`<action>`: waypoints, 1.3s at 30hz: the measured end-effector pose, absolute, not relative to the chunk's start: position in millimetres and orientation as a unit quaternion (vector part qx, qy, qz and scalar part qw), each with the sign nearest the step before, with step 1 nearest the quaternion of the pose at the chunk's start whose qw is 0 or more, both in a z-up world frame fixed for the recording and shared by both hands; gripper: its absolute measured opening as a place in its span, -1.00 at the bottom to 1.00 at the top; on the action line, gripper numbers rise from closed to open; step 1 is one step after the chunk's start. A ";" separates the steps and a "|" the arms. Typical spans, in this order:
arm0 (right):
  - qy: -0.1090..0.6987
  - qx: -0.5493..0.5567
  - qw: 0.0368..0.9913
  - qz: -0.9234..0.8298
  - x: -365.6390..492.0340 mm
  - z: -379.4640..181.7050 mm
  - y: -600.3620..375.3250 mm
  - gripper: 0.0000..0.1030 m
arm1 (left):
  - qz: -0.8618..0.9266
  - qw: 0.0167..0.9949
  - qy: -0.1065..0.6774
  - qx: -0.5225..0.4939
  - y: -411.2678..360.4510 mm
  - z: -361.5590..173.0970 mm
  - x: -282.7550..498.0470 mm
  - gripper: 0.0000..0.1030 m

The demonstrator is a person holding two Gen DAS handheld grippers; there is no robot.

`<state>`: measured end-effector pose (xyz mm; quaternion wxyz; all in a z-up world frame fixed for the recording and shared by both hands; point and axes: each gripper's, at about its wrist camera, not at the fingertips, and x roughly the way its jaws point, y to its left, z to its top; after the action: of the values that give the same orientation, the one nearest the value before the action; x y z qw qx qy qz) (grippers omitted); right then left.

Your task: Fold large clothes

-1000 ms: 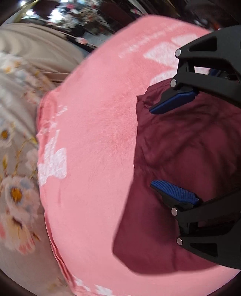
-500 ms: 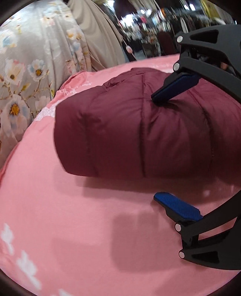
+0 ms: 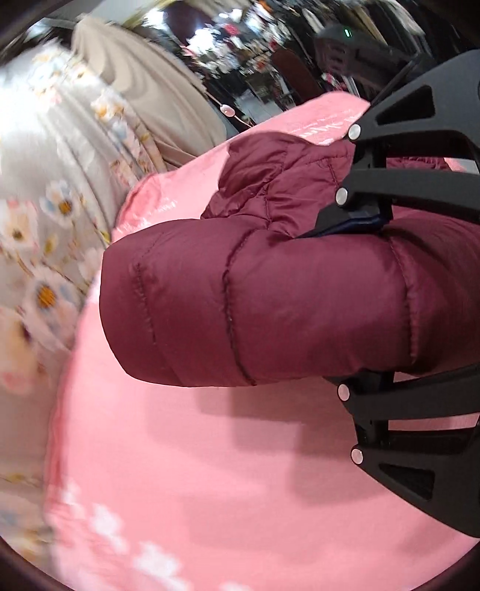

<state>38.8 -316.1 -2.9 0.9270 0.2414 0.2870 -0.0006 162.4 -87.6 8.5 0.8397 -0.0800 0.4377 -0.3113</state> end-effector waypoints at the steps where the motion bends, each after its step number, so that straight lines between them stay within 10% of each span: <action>1: 0.277 0.234 0.932 -0.001 40.7 5.8 -313.1 -0.76 | -0.311 0.848 0.423 -0.070 -87.5 18.2 159.9 -0.08; 21: 0.174 0.184 0.965 0.066 130.5 80.7 -237.1 -0.76 | -0.274 0.931 0.240 0.007 -22.9 129.1 194.2 -0.09; 39: 0.258 0.191 0.944 0.075 263.1 -16.6 -230.7 -0.77 | -0.262 0.921 0.289 -0.021 -0.7 30.4 323.7 -0.09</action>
<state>263.1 -230.7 -16.6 0.9441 0.1910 0.2579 0.0749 323.7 -0.7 30.4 0.9207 -0.0207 0.2886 -0.2620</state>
